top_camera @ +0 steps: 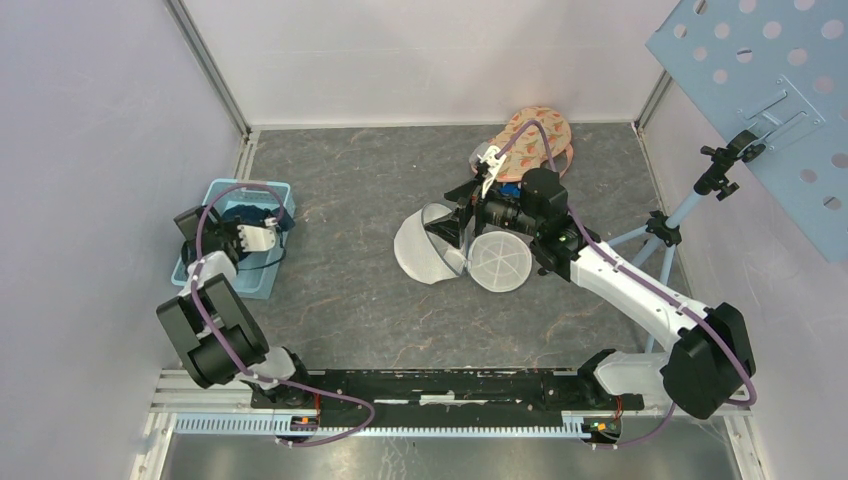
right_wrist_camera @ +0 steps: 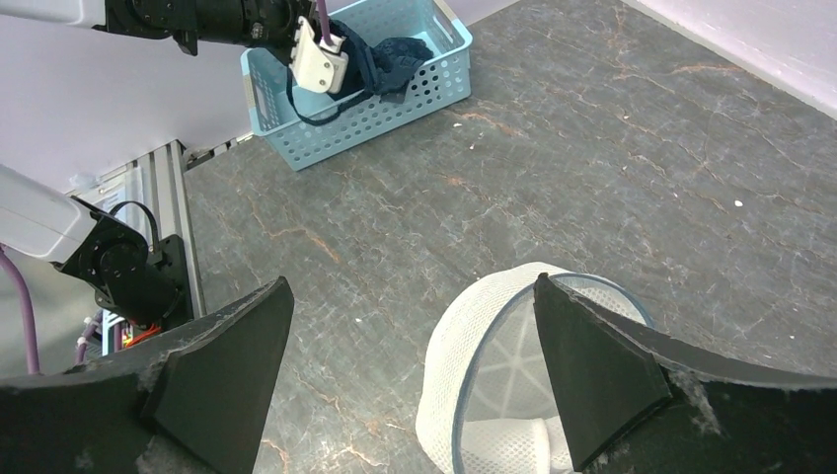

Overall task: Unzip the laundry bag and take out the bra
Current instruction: Adjust the bra in the bin.

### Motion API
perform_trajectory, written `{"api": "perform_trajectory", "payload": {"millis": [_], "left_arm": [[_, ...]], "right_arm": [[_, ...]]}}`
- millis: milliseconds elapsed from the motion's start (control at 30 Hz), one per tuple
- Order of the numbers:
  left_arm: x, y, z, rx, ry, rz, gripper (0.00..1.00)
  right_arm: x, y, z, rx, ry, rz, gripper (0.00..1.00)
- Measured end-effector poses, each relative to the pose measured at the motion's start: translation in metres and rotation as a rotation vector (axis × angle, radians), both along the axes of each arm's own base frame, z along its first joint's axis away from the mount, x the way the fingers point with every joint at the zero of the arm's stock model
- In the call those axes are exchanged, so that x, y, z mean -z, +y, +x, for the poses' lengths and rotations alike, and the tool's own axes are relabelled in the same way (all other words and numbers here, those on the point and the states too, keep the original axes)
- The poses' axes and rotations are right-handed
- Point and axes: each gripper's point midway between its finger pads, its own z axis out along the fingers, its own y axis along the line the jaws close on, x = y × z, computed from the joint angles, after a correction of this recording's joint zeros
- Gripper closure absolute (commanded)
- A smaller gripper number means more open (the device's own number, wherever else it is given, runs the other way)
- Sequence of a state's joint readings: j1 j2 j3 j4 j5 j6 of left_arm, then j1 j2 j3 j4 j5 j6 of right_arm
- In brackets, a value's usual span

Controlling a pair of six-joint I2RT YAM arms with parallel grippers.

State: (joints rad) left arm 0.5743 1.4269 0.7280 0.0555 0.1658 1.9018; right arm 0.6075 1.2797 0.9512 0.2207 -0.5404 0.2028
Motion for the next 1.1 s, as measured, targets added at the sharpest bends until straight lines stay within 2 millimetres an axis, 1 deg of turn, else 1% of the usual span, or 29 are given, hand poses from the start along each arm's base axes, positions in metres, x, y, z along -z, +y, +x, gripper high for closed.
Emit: {"api": "perform_trajectory", "payload": {"millis": [67, 233, 333, 467, 533, 633, 733, 900, 1000, 1100], "left_arm": [[0.002, -0.001, -0.002, 0.003, 0.010, -0.007, 0.98], [0.011, -0.019, -0.023, 0.018, 0.123, -0.098, 0.96], [0.014, -0.029, -0.038, 0.020, 0.194, -0.145, 0.86], [0.027, -0.044, -0.062, 0.018, 0.313, -0.225, 0.69], [0.031, -0.052, -0.074, 0.019, 0.373, -0.268, 0.64], [0.031, -0.062, -0.085, 0.026, 0.432, -0.322, 0.58], [0.028, -0.069, -0.091, 0.031, 0.484, -0.371, 0.55], [0.025, -0.078, -0.093, 0.022, 0.555, -0.478, 0.53], [0.028, -0.082, -0.095, -0.005, 0.594, -0.542, 0.51], [0.036, -0.087, -0.101, -0.034, 0.633, -0.600, 0.50]], "right_arm": [[0.000, -0.001, -0.001, 0.000, 0.000, -0.001, 0.02], [-0.002, -0.001, -0.002, -0.001, -0.005, 0.000, 0.02], [-0.002, -0.001, -0.002, -0.001, -0.006, -0.003, 0.02], [-0.001, -0.001, -0.002, -0.001, -0.004, -0.004, 0.02], [-0.001, -0.001, -0.002, -0.002, -0.002, -0.005, 0.02], [-0.001, -0.001, -0.002, -0.002, -0.003, -0.005, 0.02], [-0.001, -0.001, -0.002, -0.002, -0.003, -0.005, 0.02], [-0.001, -0.001, -0.002, -0.002, -0.003, -0.005, 0.02], [-0.001, -0.001, -0.002, -0.002, -0.004, -0.005, 0.02], [-0.001, -0.001, -0.002, -0.002, -0.003, -0.005, 0.02]]}}
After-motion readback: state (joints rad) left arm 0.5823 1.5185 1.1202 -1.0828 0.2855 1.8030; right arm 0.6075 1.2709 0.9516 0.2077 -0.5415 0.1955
